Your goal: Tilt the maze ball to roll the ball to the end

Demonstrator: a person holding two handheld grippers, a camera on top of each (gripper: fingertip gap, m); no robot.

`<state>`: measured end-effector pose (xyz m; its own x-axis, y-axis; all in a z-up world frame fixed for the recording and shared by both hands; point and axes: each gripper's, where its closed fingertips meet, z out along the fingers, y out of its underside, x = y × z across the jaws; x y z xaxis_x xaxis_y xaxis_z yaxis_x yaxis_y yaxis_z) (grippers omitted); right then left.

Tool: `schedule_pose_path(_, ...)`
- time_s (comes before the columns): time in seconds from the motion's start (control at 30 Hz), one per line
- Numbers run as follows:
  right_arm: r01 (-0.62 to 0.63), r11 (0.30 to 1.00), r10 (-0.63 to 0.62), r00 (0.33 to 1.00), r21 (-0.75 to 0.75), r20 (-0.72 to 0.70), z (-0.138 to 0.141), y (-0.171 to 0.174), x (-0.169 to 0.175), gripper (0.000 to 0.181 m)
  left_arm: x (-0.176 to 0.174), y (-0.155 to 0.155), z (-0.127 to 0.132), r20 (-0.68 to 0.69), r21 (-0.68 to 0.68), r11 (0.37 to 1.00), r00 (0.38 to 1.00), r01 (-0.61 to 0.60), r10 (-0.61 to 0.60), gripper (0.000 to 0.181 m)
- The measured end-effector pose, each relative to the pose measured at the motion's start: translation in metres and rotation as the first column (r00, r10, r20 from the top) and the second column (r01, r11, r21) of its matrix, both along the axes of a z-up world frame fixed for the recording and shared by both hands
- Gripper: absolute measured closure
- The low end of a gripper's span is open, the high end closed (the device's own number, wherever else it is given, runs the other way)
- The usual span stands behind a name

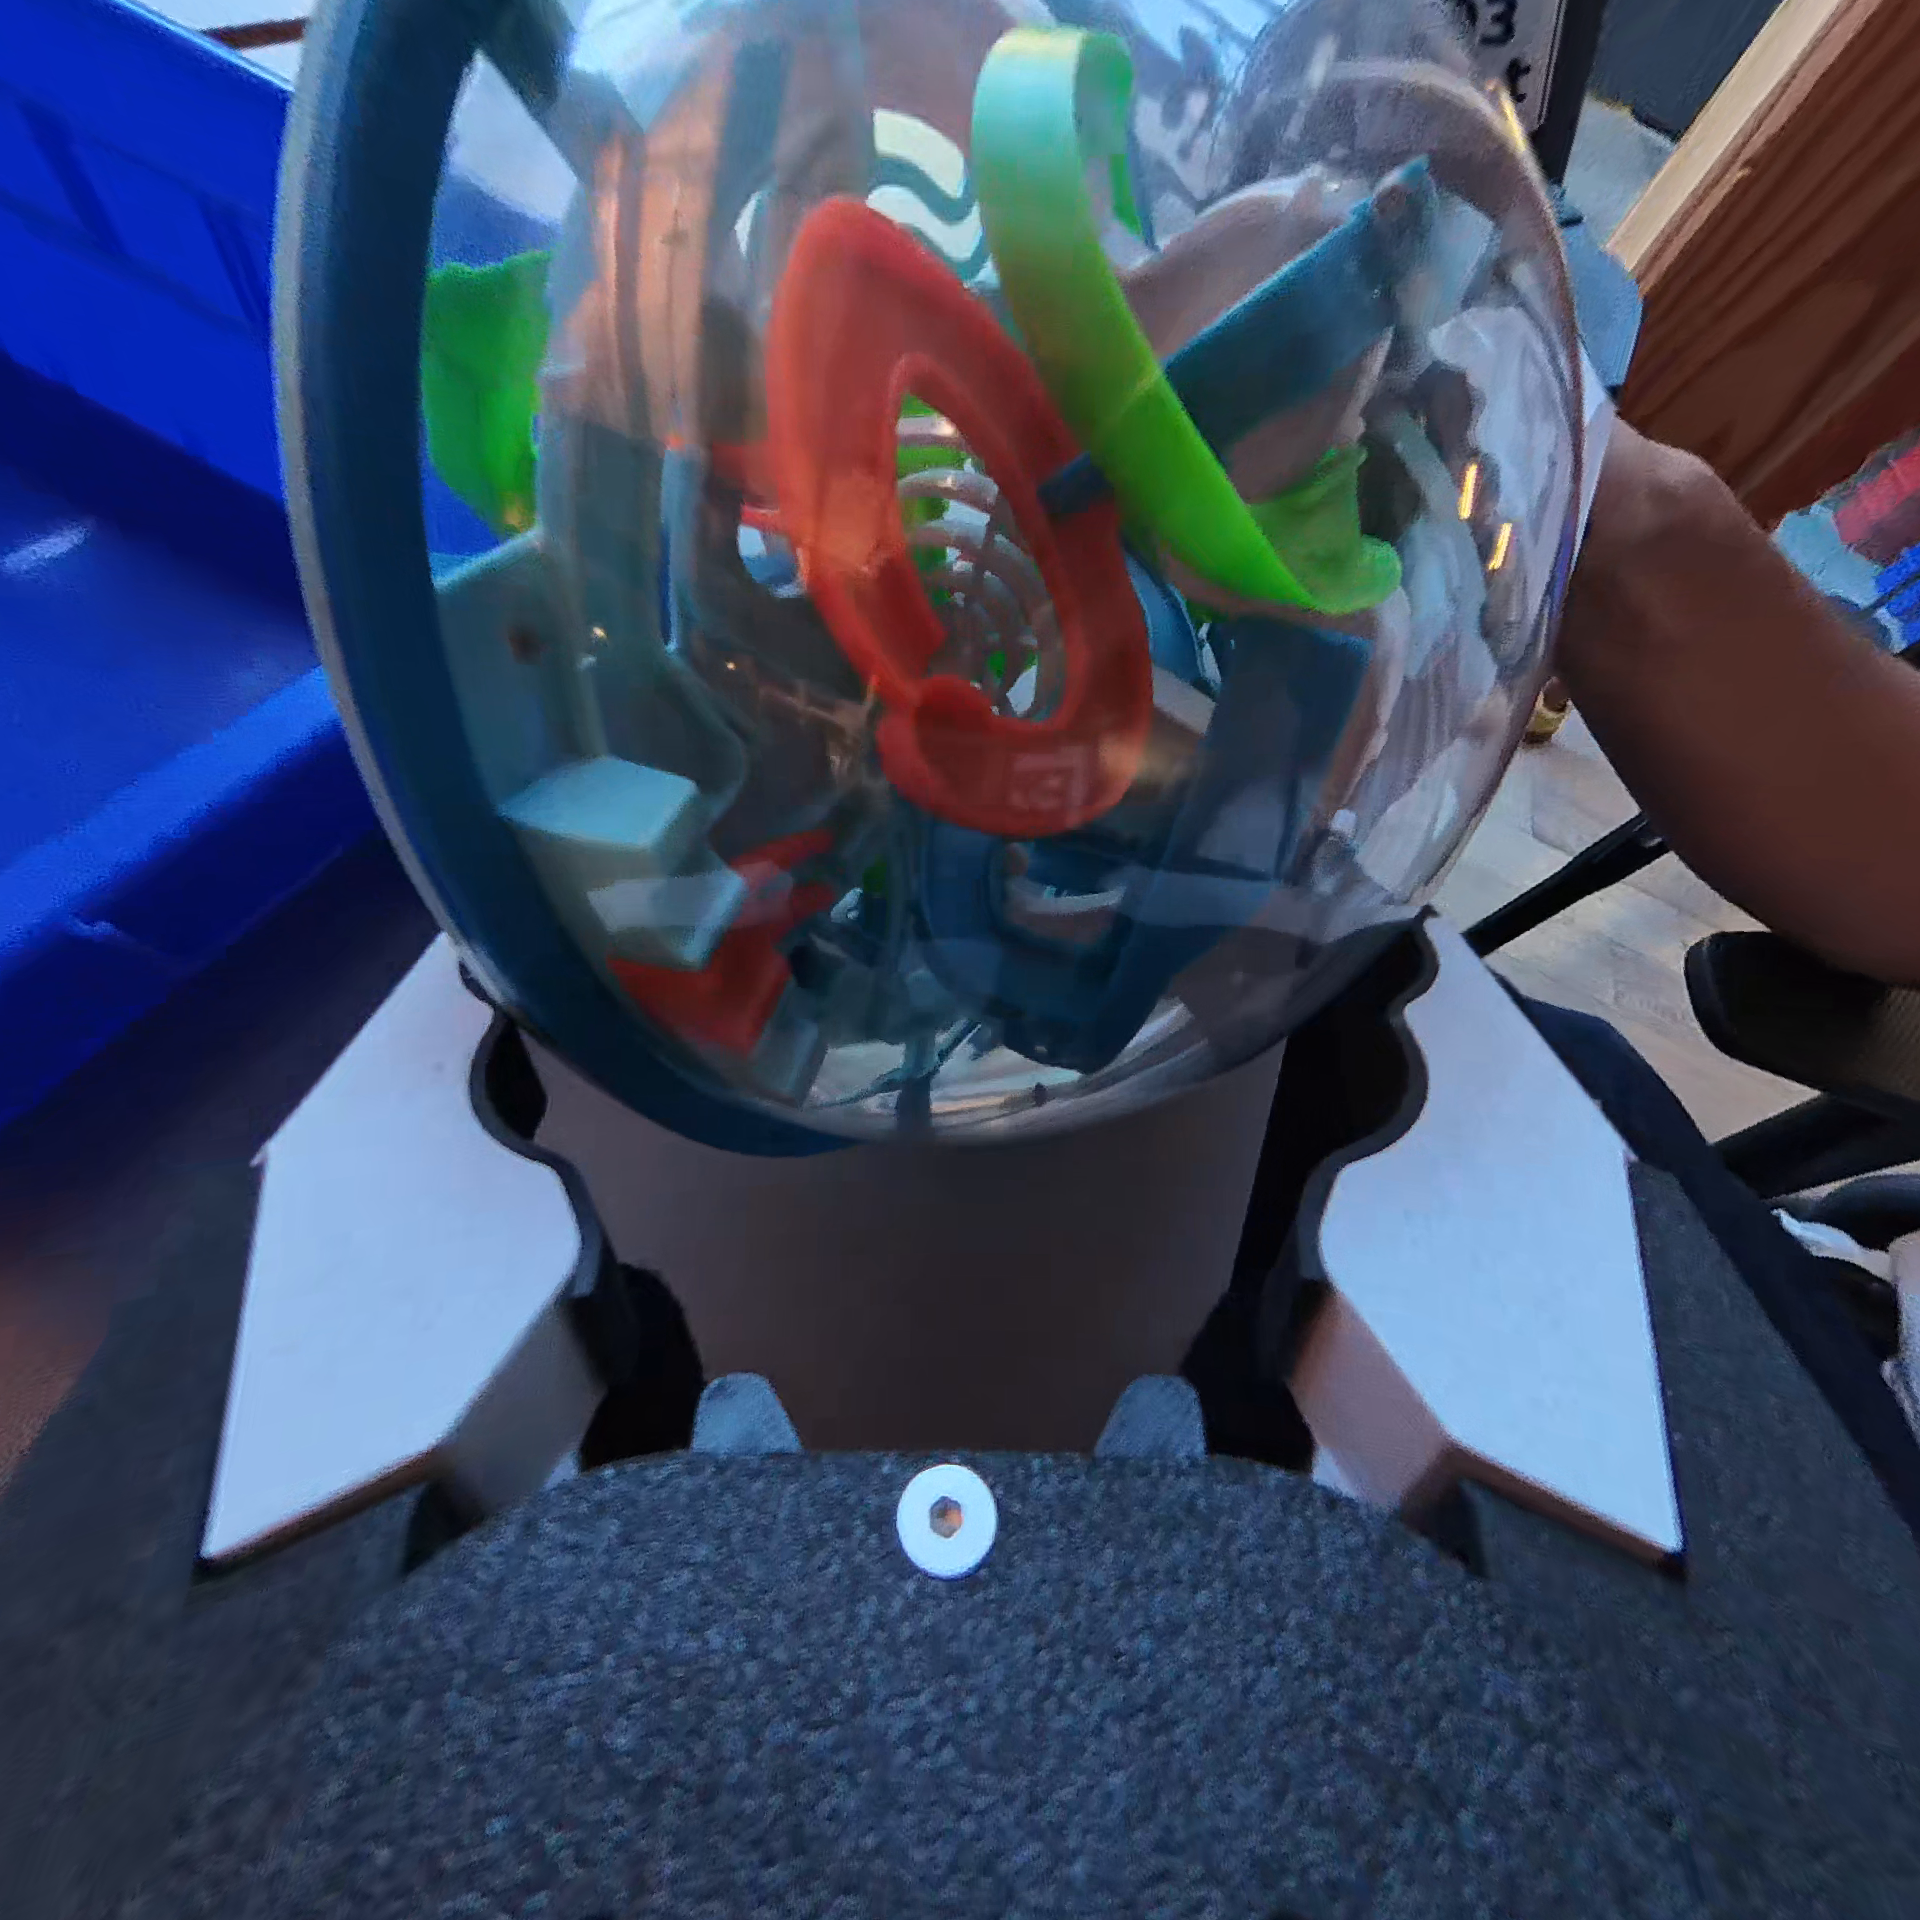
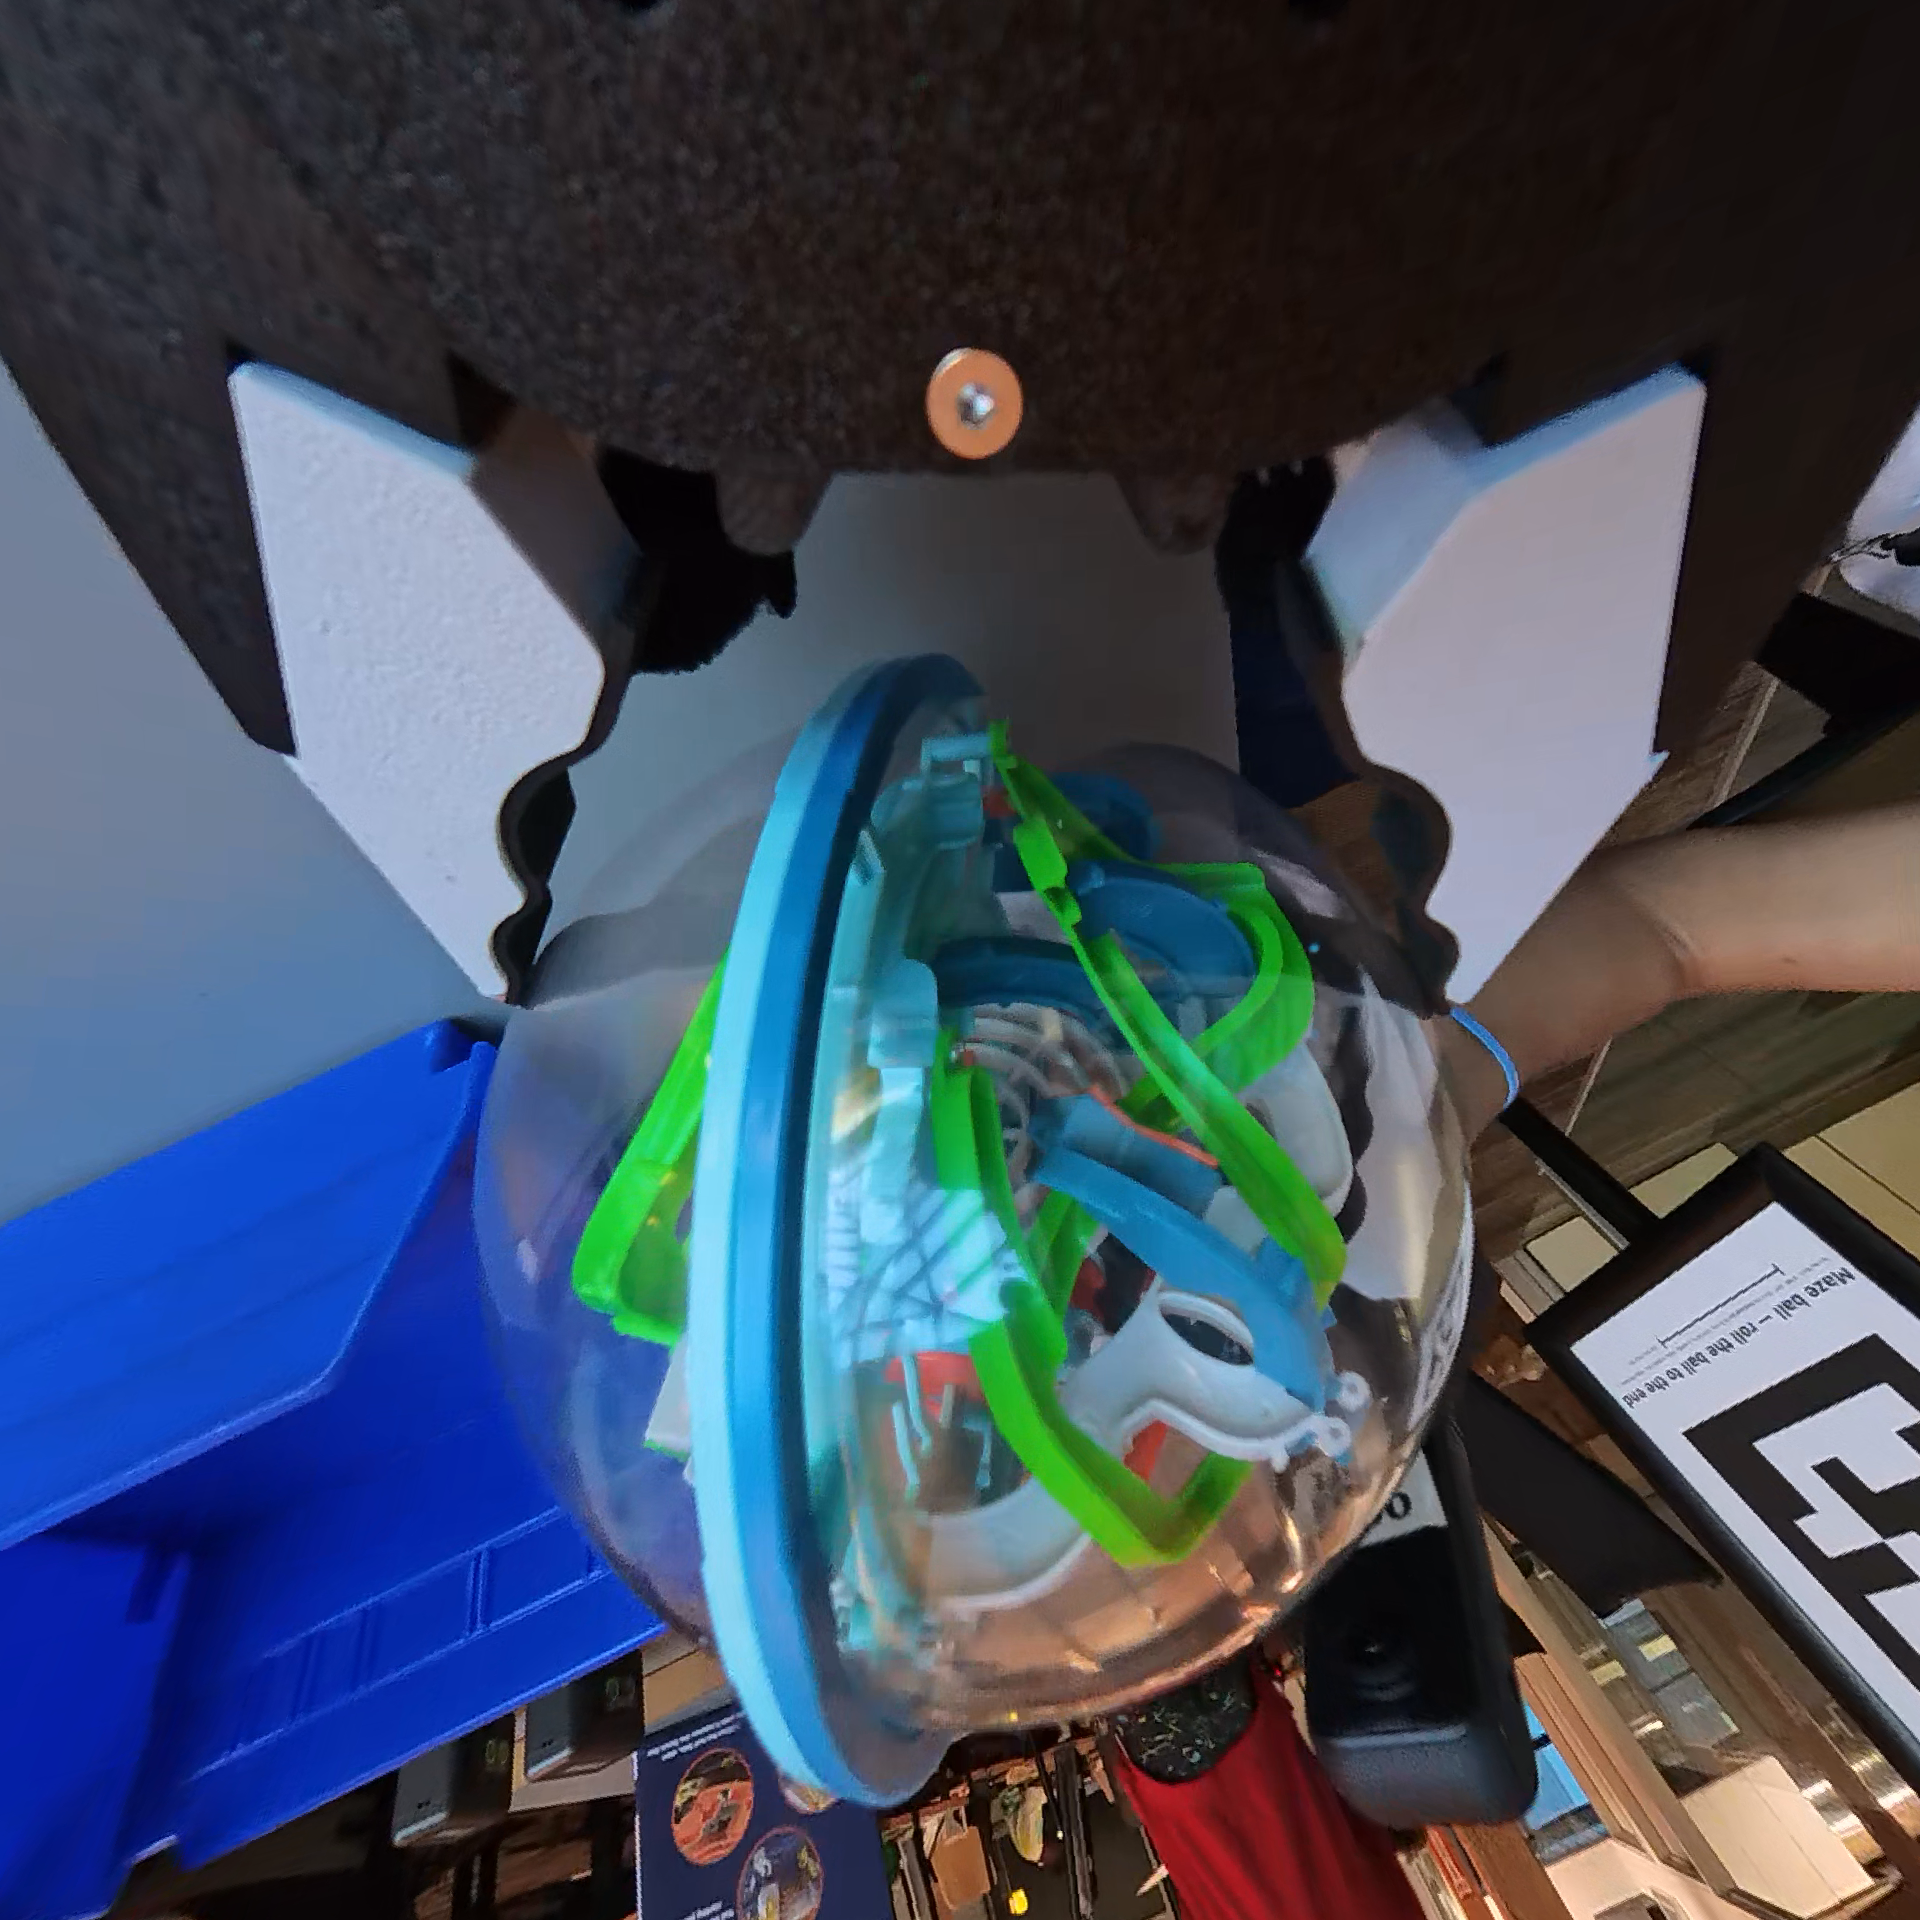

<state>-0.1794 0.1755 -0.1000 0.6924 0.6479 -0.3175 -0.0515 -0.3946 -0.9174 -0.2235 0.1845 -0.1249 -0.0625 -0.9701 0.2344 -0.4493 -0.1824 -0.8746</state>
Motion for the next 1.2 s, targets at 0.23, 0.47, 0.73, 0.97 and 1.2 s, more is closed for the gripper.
schedule_pose_path(0.23, 0.023, 0.996, -0.018, 0.998, -0.083, 0.054, 0.004, -0.007, 0.002, 0.026, 0.003, -0.010, -0.002, 0.038, -0.100, 0.995, 0.999, 0.022, -0.018, 0.025)
schedule_pose_path(0.47, 0.019, 0.999, -0.014, 0.991, -0.034, 0.135, 0.011, -0.011, 0.002, 0.024, 0.004, -0.013, 0.000, 0.073, -0.049, 0.998, 0.997, 0.029, -0.025, 0.025)
schedule_pose_path(0.73, -0.009, 1.000, 0.005, 0.973, 0.016, 0.230, 0.008, -0.015, 0.005, 0.026, 0.005, -0.016, -0.014, 0.011, 0.000, 1.000, 1.000, 0.029, -0.029, 0.025)
schedule_pose_path(0.97, -0.018, 0.998, 0.008, 0.985, 0.056, 0.173, 0.009, -0.012, 0.005, 0.025, 0.004, -0.015, -0.014, 0.007, -0.001, 1.000, 1.000, 0.018, -0.018, 0.028)
schedule_pose_path(1.2, -0.065, 0.997, 0.061, 0.995, 0.045, 0.080, 0.019, -0.018, 0.006, 0.026, 0.000, -0.017, -0.015, 0.003, 0.049, 0.999, 1.000, 0.022, -0.022, 0.031)
